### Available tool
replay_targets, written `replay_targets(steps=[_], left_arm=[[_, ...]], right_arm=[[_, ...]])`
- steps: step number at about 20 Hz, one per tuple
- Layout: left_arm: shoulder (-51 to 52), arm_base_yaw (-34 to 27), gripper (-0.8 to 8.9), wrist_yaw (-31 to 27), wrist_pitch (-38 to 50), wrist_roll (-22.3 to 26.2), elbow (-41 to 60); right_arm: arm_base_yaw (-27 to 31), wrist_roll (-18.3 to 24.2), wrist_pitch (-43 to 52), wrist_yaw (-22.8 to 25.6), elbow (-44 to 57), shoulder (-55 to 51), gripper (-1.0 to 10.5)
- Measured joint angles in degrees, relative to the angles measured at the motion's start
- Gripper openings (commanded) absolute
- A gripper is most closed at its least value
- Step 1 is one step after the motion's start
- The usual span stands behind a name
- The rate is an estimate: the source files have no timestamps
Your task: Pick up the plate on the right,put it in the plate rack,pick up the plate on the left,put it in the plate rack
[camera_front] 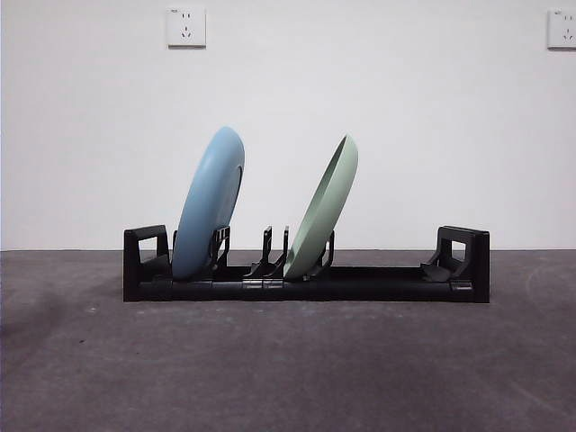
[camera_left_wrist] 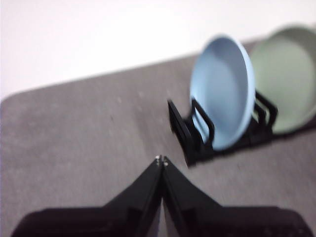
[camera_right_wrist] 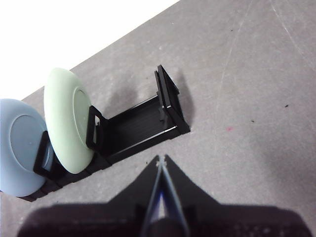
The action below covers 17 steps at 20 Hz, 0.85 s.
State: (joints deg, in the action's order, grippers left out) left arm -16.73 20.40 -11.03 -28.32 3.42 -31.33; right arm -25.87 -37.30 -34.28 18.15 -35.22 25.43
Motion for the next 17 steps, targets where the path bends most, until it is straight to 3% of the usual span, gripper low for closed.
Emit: replay_targets(steps=[7,11,17], left_arm=[[10.6,-12.3,-0.03,8.4,17.3,0.0,23.2],[15.3,-14.3,-0.03,8.5,17.3,-1.3,29.6],[16.5,-14.8,-0.03,8.6,16.5,-1.6,29.9]], right_arm=[[0.0,0.0,0.0,0.0,0.0,0.1,-0.1],[0.0,0.0,0.0,0.0,0.0,0.1,-0.1],[0.0,0.0,0.0,0.0,0.0,0.1,-0.1]])
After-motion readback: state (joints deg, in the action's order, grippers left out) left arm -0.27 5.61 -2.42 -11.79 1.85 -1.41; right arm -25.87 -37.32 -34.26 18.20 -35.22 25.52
